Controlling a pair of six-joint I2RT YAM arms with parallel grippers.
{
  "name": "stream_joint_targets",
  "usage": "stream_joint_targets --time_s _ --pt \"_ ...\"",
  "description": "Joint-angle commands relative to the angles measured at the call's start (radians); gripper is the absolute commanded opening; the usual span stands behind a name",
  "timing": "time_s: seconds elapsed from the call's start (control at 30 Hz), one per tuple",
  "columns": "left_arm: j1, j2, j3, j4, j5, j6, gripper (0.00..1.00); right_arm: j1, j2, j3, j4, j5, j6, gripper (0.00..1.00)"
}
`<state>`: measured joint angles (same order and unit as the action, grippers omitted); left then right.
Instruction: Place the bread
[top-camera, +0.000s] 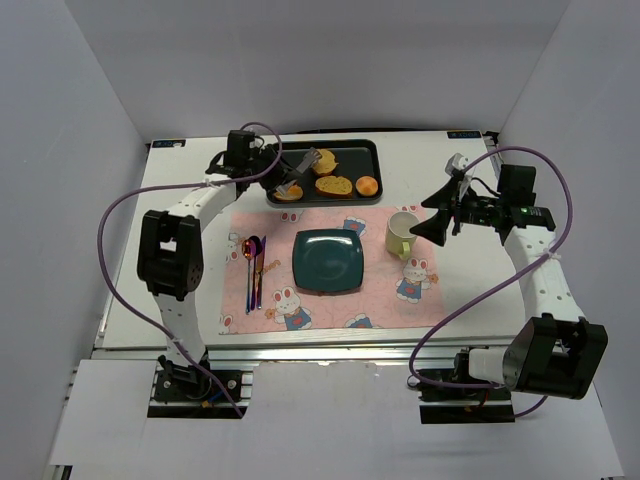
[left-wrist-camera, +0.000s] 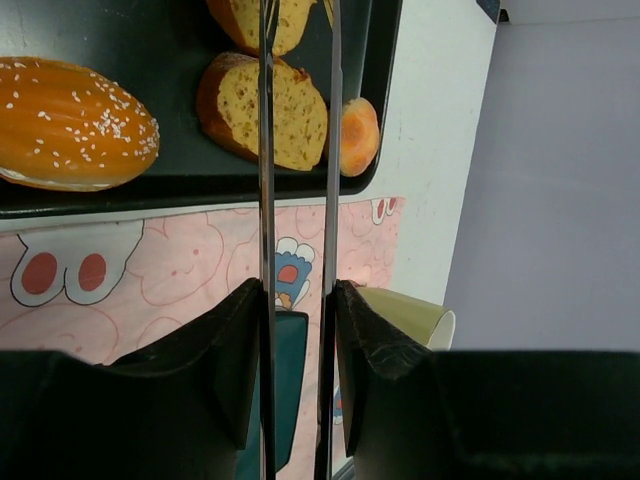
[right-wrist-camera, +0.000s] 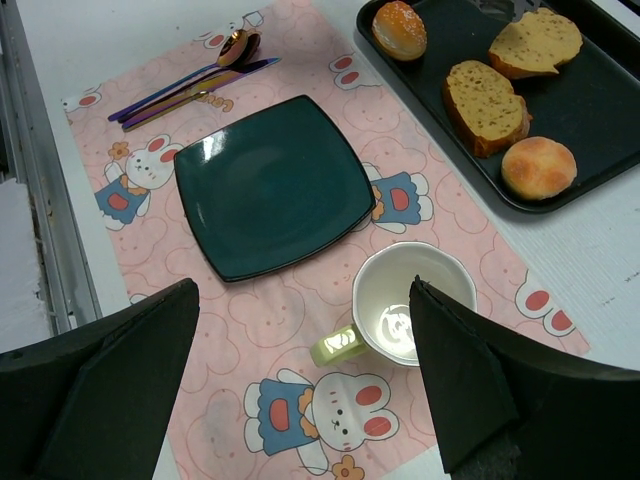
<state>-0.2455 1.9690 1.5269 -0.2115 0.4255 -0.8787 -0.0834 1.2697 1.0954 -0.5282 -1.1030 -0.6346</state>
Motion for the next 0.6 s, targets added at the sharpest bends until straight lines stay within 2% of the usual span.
stream_joint_targets --time_s 0.0,0.2,0.57 --pt "-0.006 -0.016 0.084 -0.072 -0.034 0.037 0.44 -0.01 -0.017 -0.008 0.017 -0.026 0.001 0.89" --pt "-0.009 0.013 0.157 -0.179 -0.099 0.087 0.44 -0.013 -0.013 -0.008 0.019 -0.032 0.003 0.89" --pt "-0.026 0.085 0.223 -0.264 -0.133 0.121 0.44 -0.018 -0.012 -0.009 0.016 -0.034 0.0 0.89"
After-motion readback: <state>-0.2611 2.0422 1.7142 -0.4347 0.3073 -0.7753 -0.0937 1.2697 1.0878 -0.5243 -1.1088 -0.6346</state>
